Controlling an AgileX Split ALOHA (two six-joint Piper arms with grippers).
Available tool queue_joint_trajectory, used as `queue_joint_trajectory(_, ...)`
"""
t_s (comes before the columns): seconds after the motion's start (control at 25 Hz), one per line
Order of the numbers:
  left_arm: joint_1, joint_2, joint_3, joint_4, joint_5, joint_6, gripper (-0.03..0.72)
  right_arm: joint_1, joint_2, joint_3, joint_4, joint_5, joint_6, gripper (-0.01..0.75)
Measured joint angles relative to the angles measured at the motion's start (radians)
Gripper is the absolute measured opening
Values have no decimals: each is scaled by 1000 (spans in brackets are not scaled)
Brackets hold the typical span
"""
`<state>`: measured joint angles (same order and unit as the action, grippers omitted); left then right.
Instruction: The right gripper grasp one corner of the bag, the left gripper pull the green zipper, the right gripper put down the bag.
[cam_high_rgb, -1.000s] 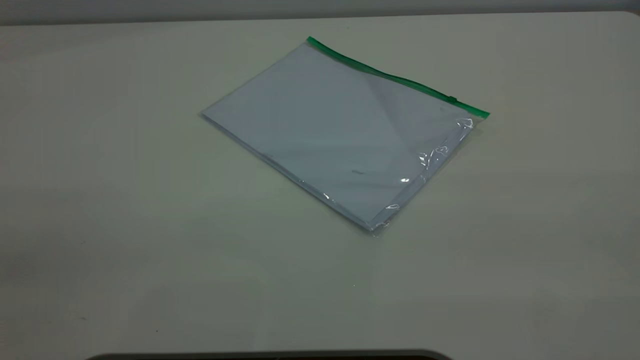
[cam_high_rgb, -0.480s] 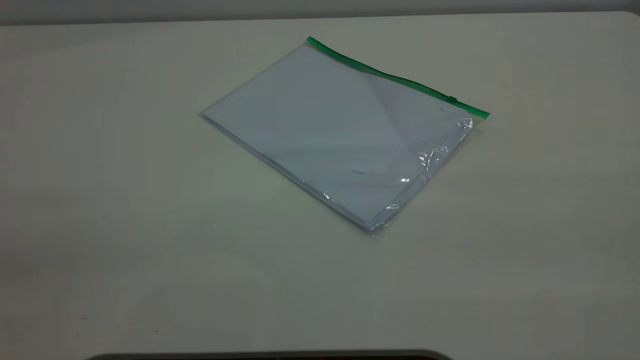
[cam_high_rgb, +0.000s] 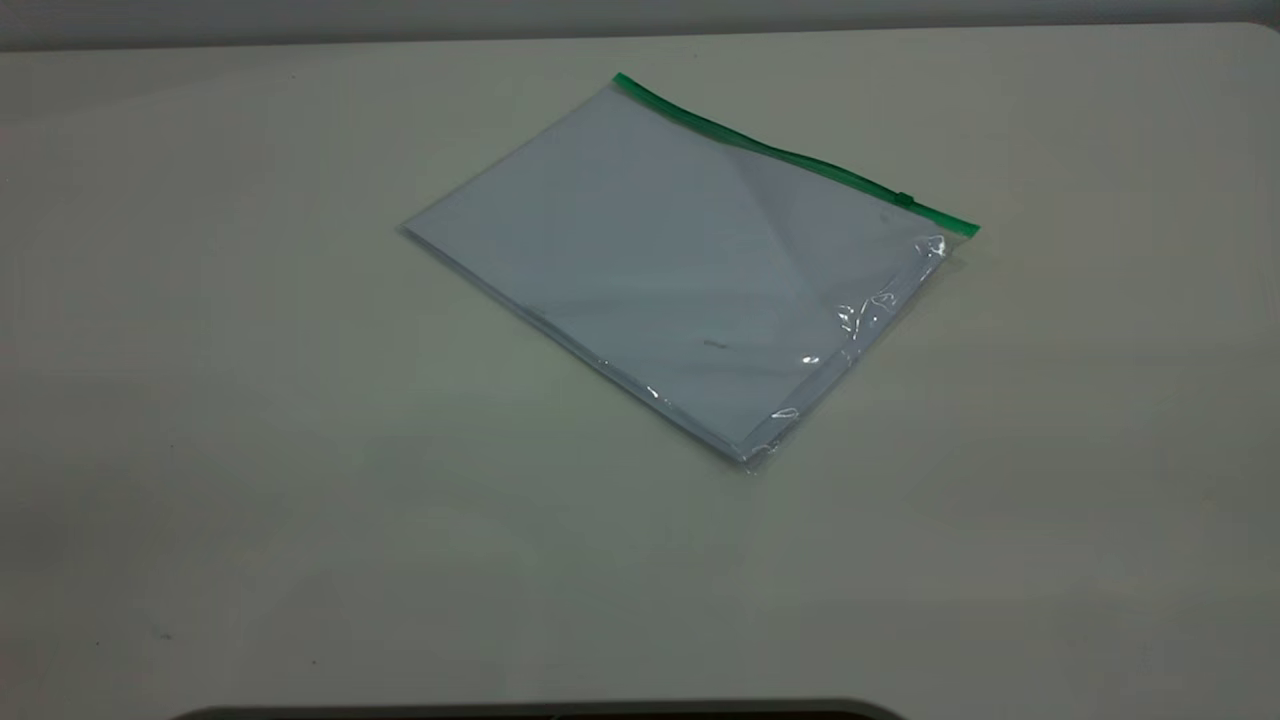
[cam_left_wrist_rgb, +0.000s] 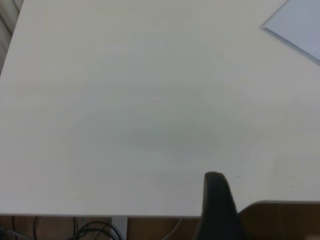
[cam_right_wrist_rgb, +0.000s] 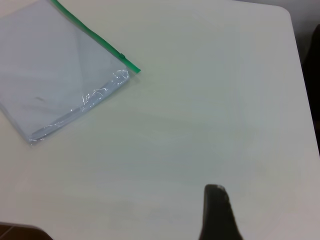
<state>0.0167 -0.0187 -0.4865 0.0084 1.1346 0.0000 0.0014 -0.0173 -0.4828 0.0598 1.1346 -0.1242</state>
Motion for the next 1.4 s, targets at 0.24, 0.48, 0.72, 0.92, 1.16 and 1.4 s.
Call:
queue_joint_trajectory(0.24, 0, 71, -44, 6, -35, -16, 569, 0, 0, 0, 58, -2, 1, 524)
queue_joint_trajectory(0.48, 0, 392, -187, 15, -175, -17, 569, 0, 64, -27, 85, -36, 26, 524)
queue_joint_trajectory(0.72, 0, 802, -335, 23, -341, -14, 569, 0, 368, -116, 85, -163, 27, 524)
queue_joint_trajectory(0.92, 0, 1093, -447, -21, -465, -14, 569, 0, 679, -181, 134, -297, 21, 524)
queue_joint_trajectory(1.16, 0, 1395, -560, -118, -587, 90, 569, 0, 1077, -187, 338, -498, -161, 524)
queue_joint_trajectory(1.4, -22, 1660, -755, -243, -568, 309, 569, 0, 1426, -189, 673, -690, -580, 524)
